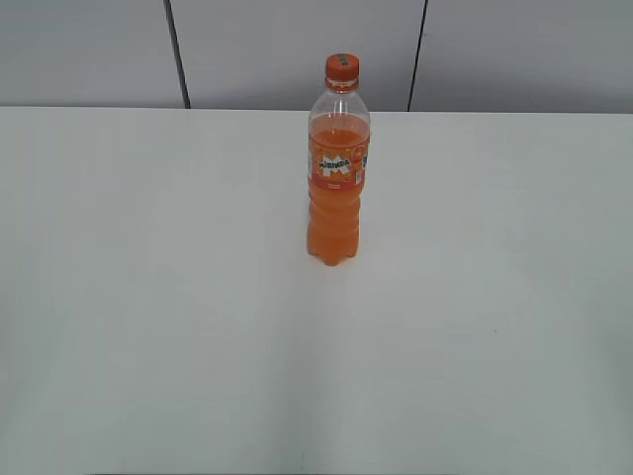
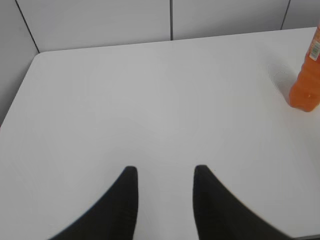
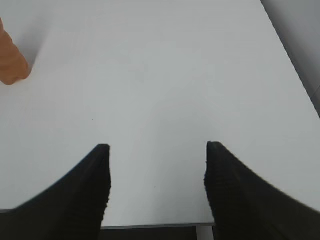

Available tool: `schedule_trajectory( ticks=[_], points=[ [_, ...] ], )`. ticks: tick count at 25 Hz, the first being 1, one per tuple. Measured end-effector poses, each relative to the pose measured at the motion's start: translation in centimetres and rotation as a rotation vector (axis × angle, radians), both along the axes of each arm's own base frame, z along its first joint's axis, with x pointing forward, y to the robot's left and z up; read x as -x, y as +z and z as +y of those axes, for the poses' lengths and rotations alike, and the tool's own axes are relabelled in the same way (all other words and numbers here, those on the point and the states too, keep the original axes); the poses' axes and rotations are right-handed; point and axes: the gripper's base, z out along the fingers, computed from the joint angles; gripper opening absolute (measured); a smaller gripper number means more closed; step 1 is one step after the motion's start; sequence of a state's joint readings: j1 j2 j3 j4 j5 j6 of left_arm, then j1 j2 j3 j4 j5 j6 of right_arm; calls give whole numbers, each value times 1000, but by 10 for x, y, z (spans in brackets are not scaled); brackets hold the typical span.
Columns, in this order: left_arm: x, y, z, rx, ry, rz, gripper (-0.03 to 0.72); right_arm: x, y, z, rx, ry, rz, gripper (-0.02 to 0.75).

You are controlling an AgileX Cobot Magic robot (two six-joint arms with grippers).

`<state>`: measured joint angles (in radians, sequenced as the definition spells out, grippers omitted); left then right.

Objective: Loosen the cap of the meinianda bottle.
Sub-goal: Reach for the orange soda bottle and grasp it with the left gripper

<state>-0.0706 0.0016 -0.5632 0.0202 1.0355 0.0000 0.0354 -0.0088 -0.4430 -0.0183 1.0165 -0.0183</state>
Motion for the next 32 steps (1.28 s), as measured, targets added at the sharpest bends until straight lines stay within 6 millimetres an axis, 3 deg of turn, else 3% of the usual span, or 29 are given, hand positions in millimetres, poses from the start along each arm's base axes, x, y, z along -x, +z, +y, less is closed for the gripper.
schedule_trajectory(
  ticks=[32],
  points=[
    [0, 0, 1, -9, 7, -1, 240, 0, 0, 0, 0, 0, 0, 451]
  ],
)
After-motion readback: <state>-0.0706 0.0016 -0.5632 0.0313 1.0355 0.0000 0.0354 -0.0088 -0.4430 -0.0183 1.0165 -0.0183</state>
